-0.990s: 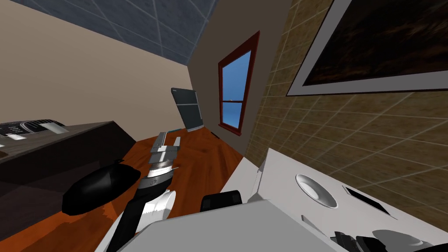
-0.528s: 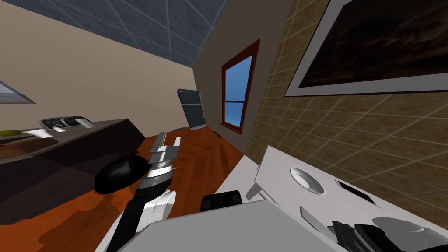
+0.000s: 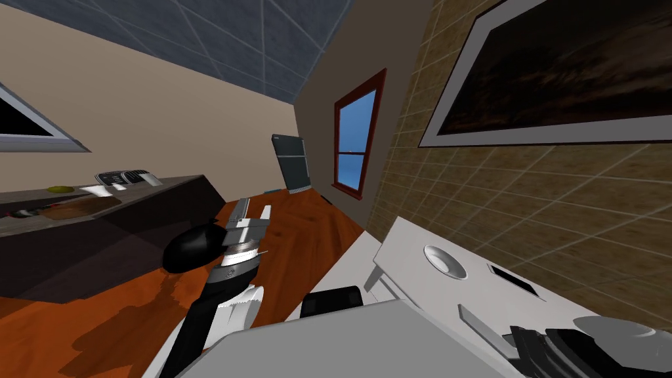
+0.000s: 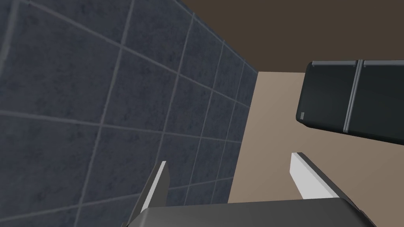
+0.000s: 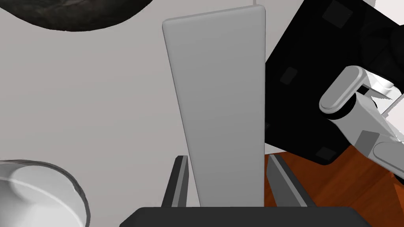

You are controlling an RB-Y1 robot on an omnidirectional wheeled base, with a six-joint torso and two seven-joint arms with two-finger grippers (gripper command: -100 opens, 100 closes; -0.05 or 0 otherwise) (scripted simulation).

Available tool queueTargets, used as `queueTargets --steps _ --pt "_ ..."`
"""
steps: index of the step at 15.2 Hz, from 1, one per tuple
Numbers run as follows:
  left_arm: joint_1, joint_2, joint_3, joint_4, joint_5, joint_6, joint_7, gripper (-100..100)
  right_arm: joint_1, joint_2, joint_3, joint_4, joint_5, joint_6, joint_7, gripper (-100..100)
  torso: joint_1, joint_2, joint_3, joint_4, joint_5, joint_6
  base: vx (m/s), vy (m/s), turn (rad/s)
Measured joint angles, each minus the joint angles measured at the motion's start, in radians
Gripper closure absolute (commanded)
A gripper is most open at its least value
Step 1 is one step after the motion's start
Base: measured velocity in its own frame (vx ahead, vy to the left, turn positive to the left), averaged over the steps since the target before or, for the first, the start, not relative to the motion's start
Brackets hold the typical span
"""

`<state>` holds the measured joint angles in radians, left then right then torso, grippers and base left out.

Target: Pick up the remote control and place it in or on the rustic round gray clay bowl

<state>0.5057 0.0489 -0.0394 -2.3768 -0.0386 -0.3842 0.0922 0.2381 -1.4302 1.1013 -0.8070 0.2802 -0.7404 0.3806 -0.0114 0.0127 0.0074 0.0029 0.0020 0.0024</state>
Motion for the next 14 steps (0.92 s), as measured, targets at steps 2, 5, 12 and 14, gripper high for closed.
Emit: queueTargets --steps 2,5,12,14 --pt "0.000 0.000 0.000 0.000 0.000 0.000 0.000 0 -0.008 -0.019 0.024 0.020 -0.013 -0.021 -0.008 100 -0.002 0.002 0.001 0.000 0.000 0.001 -0.138 -0.216 0.023" --pt "0.000 0.000 0.000 0.000 0.000 0.000 0.000 0 -0.001 -0.042 0.058 0.050 -0.045 -0.046 -0.005 100 -0.006 0.000 0.000 0.000 -0.001 0.002 -0.126 -0.226 0.022" --pt "0.000 0.000 0.000 0.000 0.000 0.000 0.000 0 0.012 -0.089 0.109 0.050 -0.087 -0.052 -0.011 -100 0.007 -0.009 -0.005 -0.002 0.000 0.000 -0.058 -0.108 0.001" --pt "0.000 0.000 0.000 0.000 0.000 0.000 0.000 0 0.012 -0.089 0.109 0.050 -0.087 -0.052 -0.011 -100 0.011 -0.010 -0.006 -0.002 0.001 0.000 -0.002 -0.004 0.000"
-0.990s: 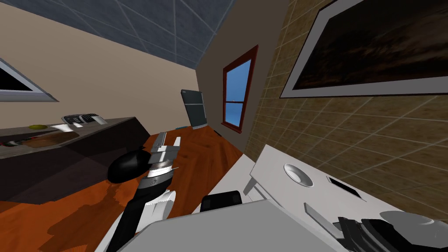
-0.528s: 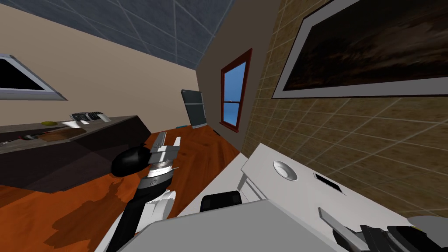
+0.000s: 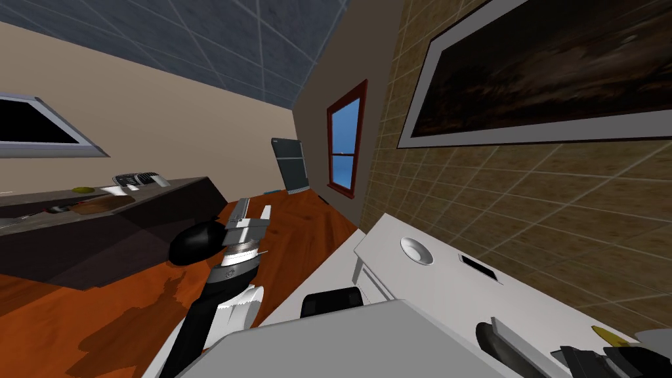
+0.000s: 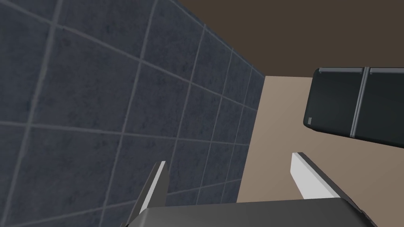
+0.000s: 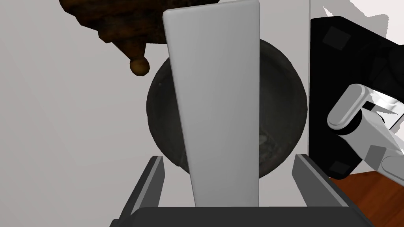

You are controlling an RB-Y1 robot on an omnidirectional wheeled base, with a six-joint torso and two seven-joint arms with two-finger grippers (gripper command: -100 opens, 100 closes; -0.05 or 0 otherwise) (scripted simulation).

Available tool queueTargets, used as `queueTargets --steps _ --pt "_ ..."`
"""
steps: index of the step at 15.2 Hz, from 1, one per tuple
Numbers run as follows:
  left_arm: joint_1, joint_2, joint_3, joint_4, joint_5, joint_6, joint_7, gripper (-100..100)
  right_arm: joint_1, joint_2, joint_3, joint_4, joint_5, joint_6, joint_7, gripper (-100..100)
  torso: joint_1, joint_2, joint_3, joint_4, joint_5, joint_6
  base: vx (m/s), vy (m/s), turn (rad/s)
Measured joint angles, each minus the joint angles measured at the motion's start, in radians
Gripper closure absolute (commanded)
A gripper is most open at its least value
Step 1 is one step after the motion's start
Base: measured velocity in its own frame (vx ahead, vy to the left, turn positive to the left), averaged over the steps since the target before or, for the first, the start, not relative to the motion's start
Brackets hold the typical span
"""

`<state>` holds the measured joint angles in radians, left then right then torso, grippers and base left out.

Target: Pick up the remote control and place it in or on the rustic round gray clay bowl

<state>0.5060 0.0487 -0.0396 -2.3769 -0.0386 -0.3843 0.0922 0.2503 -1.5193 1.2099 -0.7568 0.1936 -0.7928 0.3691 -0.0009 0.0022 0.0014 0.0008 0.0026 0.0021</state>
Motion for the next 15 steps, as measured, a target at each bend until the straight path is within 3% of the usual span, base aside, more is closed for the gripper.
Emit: queueTargets --steps 2,10,15 --pt "0.000 0.000 0.000 0.000 0.000 0.000 0.000 0 0.000 0.000 0.000 0.000 0.000 0.000 0.000 -100 0.001 -0.001 0.000 0.000 0.000 0.000 0.000 0.006 -0.012" --pt "0.000 0.000 0.000 0.000 0.000 0.000 0.000 0 -0.009 -0.120 0.026 -0.051 -0.033 -0.066 0.005 -100 0.004 -0.002 -0.001 0.000 0.002 0.000 0.005 0.025 -0.031" --pt "0.000 0.000 0.000 0.000 0.000 0.000 0.000 0 -0.009 -0.124 0.027 -0.054 -0.034 -0.067 0.005 -100 0.002 -0.001 -0.001 0.000 0.001 0.000 0.000 0.001 0.000"
